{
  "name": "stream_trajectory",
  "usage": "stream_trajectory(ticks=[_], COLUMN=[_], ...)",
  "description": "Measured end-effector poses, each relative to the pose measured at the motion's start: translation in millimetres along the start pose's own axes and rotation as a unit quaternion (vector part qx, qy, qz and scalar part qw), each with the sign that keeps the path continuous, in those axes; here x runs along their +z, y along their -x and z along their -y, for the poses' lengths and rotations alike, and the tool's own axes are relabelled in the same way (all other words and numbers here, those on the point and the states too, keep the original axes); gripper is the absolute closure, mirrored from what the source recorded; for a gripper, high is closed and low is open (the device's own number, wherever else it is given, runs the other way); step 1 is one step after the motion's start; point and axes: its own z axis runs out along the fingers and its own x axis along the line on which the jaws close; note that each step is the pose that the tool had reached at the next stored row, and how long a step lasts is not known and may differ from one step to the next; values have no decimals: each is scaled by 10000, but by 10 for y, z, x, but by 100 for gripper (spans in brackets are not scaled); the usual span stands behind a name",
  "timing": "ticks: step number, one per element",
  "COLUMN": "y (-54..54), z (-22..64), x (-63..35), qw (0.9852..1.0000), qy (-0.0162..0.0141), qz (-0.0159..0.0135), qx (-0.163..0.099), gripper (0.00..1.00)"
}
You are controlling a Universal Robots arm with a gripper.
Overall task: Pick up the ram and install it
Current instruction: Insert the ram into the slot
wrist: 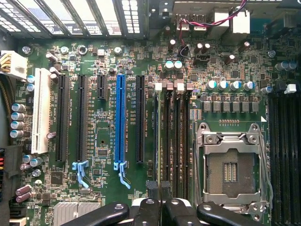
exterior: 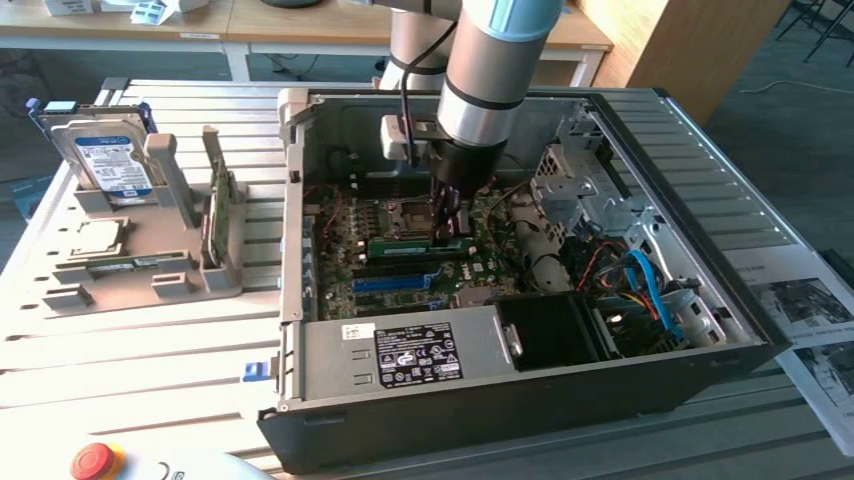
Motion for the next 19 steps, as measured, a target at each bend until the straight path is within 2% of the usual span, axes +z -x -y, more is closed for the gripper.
stream_trajectory(ticks=[8,19], y=[0,1], z=[1,-3], x=[-7,-66], qw=[10000,10000], qy=[0,-1], qz=[0,1], qx=[0,-1], gripper=[88,88])
